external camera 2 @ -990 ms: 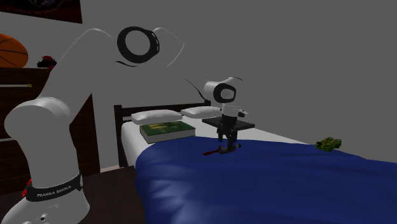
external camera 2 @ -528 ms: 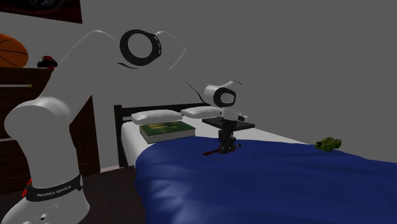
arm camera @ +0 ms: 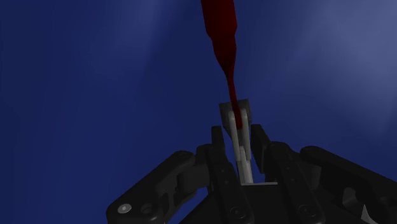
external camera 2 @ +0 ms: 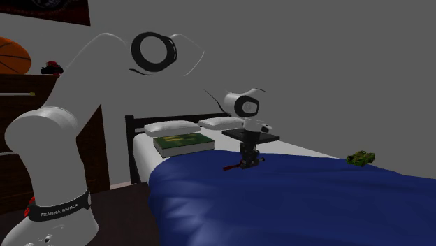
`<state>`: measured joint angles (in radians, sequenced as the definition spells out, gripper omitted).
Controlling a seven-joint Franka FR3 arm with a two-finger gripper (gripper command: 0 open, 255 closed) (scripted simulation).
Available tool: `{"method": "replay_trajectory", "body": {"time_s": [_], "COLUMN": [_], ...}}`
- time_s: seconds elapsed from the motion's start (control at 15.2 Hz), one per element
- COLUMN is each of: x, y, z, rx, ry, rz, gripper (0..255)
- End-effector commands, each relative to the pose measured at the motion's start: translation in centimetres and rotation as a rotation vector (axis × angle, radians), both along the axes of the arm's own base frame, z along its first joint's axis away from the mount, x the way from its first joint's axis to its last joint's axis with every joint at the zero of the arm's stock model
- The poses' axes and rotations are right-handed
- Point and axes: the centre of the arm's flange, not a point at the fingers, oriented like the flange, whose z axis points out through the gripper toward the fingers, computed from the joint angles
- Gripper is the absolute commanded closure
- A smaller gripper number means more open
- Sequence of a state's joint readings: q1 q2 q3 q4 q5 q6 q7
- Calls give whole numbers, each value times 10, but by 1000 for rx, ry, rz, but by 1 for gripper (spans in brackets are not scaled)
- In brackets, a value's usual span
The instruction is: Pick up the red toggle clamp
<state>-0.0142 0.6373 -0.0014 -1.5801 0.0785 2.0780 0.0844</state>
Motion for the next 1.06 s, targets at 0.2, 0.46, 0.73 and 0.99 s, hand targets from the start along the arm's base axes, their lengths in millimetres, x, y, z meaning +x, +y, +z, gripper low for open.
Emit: {"method": "replay_trajectory", "body": {"time_s": [0.2,0.46,0.73,0.99], "x": [-1,-1,-1,-1], "y": [0,0,0,0], "z": [23,45,66,77], "rx": [0,0,0,0], "ry": [1,1,1,1], "rz": [0,0,0,0], "gripper": [255,255,255,255]}}
